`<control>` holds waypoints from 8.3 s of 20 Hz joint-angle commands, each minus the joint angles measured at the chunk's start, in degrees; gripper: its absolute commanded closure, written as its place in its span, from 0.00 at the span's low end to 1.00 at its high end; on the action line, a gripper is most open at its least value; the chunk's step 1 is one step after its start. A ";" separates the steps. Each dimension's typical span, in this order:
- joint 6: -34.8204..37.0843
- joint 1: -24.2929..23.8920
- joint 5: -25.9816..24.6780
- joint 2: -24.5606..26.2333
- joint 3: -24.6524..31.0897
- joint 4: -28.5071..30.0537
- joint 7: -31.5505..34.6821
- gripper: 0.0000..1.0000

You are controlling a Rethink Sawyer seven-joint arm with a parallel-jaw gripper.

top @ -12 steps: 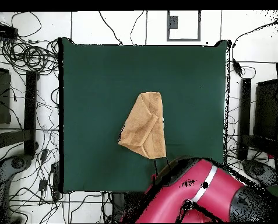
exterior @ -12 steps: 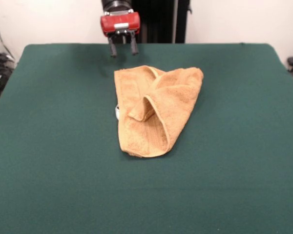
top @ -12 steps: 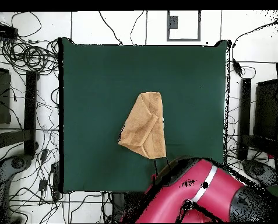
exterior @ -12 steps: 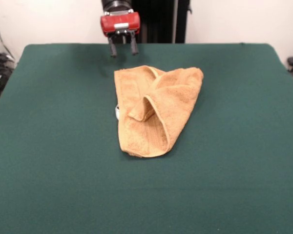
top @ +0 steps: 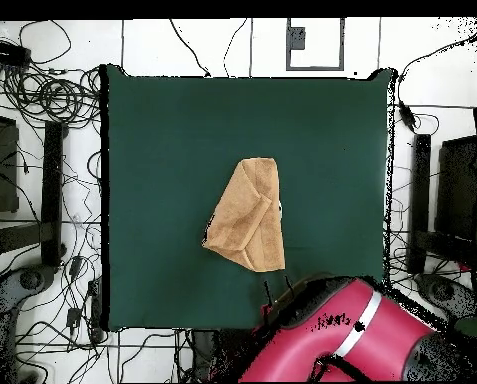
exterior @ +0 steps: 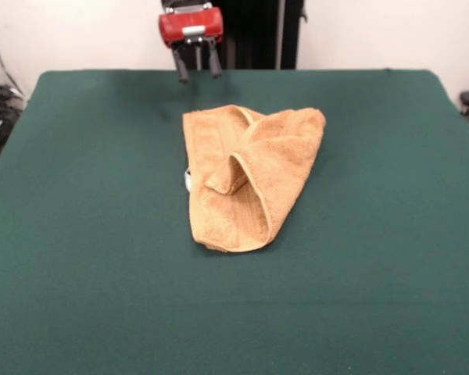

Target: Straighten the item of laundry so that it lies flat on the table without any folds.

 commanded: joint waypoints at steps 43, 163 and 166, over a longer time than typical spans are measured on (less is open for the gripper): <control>56.62 4.34 -15.92 -11.64 46.51 -25.54 37.54 0.00; 37.44 22.64 -52.15 -10.30 33.49 -34.77 124.51 0.00; 38.02 22.55 -50.21 -10.62 33.53 -33.81 123.07 0.00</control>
